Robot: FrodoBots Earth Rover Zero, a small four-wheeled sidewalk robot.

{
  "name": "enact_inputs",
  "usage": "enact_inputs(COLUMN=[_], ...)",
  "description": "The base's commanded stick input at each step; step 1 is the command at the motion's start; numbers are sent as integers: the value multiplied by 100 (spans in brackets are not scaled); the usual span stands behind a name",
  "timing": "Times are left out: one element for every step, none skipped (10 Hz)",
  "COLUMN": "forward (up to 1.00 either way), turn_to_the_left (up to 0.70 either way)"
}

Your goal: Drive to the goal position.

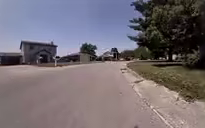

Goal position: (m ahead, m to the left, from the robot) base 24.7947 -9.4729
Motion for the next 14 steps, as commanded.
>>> enact_inputs(forward=[70,70,70,70,70,70,70,70,70,70,70,70,70,70], turn_to_the_left=[0,0,0,0,0,0,0,0,0,0,0,0,0,0])
